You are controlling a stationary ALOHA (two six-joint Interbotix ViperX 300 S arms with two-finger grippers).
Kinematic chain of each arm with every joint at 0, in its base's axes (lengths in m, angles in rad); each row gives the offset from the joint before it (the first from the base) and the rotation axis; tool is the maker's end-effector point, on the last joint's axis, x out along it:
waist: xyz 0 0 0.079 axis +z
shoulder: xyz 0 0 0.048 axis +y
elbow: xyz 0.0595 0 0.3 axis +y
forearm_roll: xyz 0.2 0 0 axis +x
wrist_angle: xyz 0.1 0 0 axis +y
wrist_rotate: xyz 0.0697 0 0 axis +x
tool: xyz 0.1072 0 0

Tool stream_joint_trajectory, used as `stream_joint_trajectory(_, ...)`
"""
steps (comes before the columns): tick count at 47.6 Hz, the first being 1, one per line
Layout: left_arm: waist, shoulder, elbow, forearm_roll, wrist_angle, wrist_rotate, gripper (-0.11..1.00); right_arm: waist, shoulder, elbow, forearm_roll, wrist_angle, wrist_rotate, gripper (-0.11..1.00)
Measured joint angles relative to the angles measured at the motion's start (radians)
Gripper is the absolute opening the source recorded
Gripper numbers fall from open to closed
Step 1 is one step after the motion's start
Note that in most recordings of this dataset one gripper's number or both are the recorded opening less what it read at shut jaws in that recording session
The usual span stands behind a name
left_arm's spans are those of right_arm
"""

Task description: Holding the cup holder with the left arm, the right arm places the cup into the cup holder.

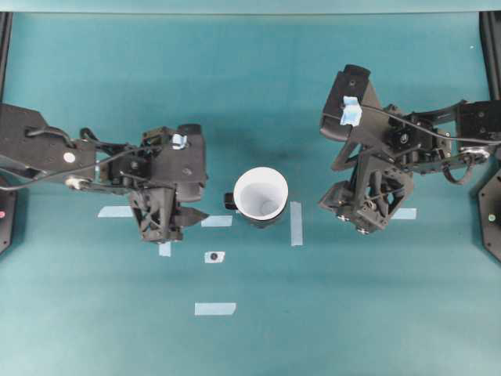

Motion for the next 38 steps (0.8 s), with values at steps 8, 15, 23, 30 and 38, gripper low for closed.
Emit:
stream_joint_trajectory(8,0.002,-0.023,0.002,0.0,0.006,0.0,0.84,0.0,0.0,0.002,0.0,-0.014,0.002,0.86)
stream_joint_trajectory(15,0.0,-0.028,0.006,0.0,0.006,0.002,0.84,0.0,0.0,0.003,0.0,-0.02,0.002,0.86)
stream_joint_trajectory(23,0.0,-0.028,0.006,0.0,0.006,0.0,0.84,-0.002,0.0,0.003,0.0,-0.02,0.002,0.86)
stream_joint_trajectory(30,0.002,-0.028,0.006,0.0,0.006,-0.002,0.84,0.0,0.0,0.003,0.0,-0.021,0.002,0.86)
stream_joint_trajectory(38,0.0,-0.028,0.006,0.0,0.006,-0.003,0.84,0.0,0.0,0.003,0.0,-0.021,0.002,0.86)
